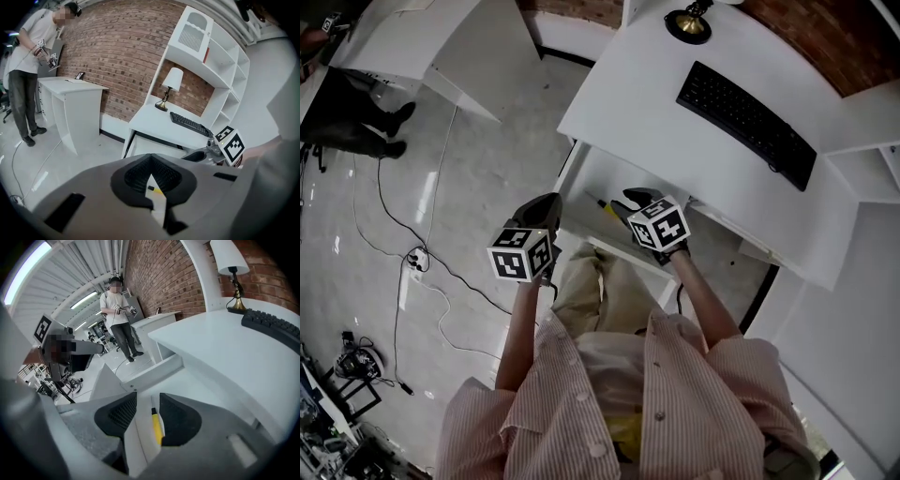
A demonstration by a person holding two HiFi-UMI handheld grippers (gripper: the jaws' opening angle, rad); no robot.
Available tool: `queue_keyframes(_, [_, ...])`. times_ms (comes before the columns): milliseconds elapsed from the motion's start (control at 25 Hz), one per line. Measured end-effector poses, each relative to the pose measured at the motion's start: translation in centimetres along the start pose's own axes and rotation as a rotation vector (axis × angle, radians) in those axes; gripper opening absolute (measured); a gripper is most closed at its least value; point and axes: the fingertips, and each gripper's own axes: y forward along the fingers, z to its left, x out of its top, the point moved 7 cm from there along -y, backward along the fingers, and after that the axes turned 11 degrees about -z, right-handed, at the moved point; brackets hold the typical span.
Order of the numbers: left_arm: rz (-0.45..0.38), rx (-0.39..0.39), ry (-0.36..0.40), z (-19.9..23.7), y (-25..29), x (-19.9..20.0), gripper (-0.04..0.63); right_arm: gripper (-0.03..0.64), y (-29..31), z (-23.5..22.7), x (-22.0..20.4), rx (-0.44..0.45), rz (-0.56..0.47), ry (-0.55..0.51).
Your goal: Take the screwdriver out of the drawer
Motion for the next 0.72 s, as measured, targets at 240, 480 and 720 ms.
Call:
queue_keyframes(240, [0.065,-0.024,0.01,1.0,1.7,-0.5,0.0,0.147,3.1,-1.0,-2.1,0.016,0.11,-0.029])
queue_keyframes(480, [0.116,-0.045,0.047,1.7,3.2,-0.5,0.0,0.147,6.2,-2.0,-4.8,0.025,0.234,-0.063])
queue_keyframes(720, [0.138,-0.045,0.048,1.9,3.8,-0.6,0.0,0.147,7.9,-2.5,-7.6,0.044,0.33,-0.078])
